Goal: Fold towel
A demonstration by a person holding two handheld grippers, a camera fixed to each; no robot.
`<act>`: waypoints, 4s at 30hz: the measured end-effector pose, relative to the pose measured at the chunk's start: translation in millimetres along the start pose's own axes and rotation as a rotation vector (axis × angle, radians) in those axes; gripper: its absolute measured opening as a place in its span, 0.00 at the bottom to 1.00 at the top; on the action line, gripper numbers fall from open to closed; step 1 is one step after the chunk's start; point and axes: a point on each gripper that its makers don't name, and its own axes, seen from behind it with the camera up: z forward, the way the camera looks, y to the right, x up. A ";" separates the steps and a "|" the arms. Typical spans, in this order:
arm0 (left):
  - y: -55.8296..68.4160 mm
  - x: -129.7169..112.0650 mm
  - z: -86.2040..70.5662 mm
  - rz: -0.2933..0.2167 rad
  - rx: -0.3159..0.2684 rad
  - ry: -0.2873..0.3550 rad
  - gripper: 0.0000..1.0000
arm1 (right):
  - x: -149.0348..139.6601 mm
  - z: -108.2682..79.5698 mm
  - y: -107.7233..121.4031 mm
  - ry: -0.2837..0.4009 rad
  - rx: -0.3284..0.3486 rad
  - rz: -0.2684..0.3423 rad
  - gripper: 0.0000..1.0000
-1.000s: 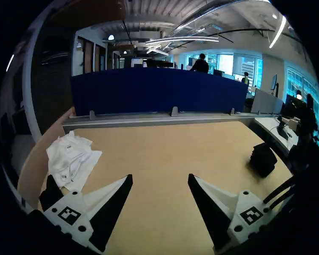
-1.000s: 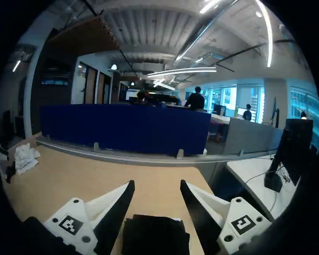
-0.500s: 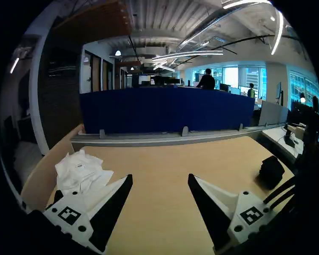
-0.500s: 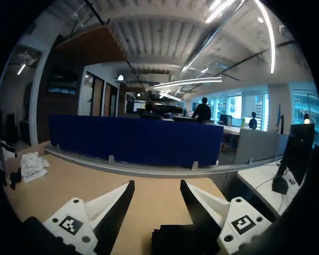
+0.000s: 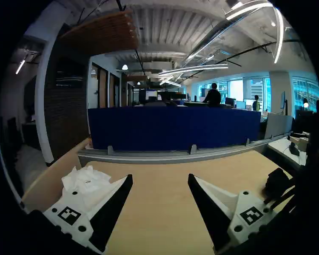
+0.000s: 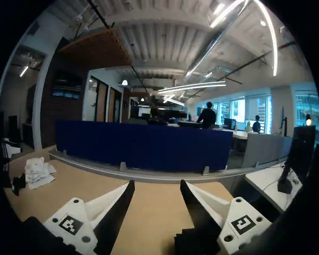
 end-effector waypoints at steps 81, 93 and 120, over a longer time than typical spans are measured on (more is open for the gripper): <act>-11.2 -145.5 28.2 -0.008 0.051 0.149 0.96 | -40.5 -7.6 -76.2 0.053 0.020 0.023 0.84; -7.7 -171.5 35.2 -0.008 0.052 0.166 0.96 | -64.9 -4.7 -68.3 0.054 0.012 0.017 0.95; -9.5 -201.2 45.7 -0.001 0.062 0.179 0.96 | -78.8 -1.8 -50.8 0.068 -0.018 -0.020 0.99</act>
